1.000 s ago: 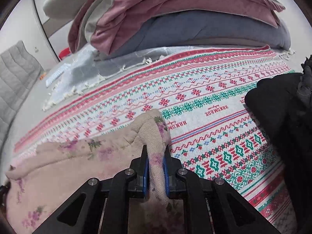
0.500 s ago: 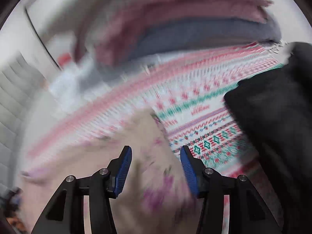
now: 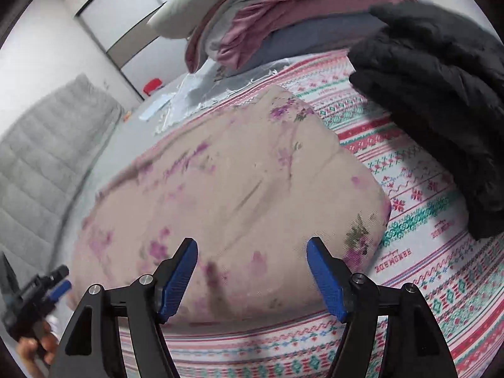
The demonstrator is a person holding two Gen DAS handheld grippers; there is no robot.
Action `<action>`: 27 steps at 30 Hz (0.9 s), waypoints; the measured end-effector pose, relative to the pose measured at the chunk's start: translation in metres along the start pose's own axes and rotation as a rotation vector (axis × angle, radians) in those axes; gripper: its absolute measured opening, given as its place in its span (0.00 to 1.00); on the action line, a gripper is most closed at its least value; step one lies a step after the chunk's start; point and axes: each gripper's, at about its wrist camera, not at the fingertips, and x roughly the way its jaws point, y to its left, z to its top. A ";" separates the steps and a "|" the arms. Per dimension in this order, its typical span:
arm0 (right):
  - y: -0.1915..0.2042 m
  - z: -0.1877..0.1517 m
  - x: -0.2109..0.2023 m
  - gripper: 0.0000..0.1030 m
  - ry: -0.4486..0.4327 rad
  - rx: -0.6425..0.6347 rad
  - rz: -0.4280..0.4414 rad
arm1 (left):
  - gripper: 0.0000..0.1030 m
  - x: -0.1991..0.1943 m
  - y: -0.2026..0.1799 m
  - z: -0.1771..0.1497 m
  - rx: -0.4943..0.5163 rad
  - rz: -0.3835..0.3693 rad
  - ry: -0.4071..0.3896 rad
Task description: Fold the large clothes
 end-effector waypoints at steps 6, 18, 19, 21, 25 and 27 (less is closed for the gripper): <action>0.003 -0.013 0.035 0.77 0.029 -0.145 -0.077 | 0.61 0.013 -0.010 -0.007 0.059 0.075 -0.025; -0.008 -0.006 0.033 0.84 0.018 -0.061 -0.061 | 0.59 -0.021 -0.028 -0.016 0.152 0.049 -0.099; -0.008 -0.005 0.027 0.84 0.009 -0.046 -0.057 | 0.59 -0.032 -0.039 -0.018 0.187 0.001 -0.124; -0.010 -0.002 0.014 0.84 -0.025 0.014 -0.029 | 0.60 -0.041 -0.063 -0.023 0.262 -0.037 -0.145; -0.020 0.001 0.009 0.84 -0.035 0.106 0.005 | 0.60 -0.014 -0.109 -0.040 0.386 -0.064 -0.055; -0.022 0.002 0.011 0.84 -0.026 0.114 0.009 | 0.61 0.005 -0.118 -0.051 0.431 -0.008 -0.051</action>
